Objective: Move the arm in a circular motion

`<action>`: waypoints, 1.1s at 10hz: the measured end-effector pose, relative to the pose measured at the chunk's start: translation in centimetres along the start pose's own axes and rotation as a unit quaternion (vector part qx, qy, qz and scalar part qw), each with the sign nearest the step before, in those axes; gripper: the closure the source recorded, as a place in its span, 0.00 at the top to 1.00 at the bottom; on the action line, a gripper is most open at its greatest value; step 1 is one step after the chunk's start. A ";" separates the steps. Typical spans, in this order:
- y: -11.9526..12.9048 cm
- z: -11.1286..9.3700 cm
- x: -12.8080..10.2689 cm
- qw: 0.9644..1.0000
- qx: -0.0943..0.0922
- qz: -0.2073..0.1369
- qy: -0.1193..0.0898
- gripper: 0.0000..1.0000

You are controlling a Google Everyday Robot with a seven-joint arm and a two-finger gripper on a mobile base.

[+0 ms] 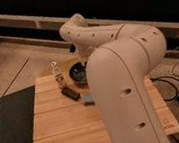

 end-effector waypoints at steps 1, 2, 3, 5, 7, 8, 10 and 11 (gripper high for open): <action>2.5 -0.3 -0.2 1.000 -0.011 -0.028 -0.001 0.65; 5.6 -1.0 0.1 0.998 -0.024 -0.065 -0.002 0.65; 7.7 -1.7 0.8 0.995 -0.032 -0.095 -0.003 0.65; 12.0 -3.7 3.4 0.985 -0.053 -0.162 -0.009 0.65; 15.5 -6.0 7.8 0.973 -0.081 -0.217 -0.014 0.65; 16.1 -6.4 8.9 0.970 -0.089 -0.226 -0.014 0.65; 16.8 -7.4 12.3 0.965 -0.115 -0.233 -0.009 0.65; 16.4 -7.7 13.7 0.966 -0.124 -0.227 -0.008 0.65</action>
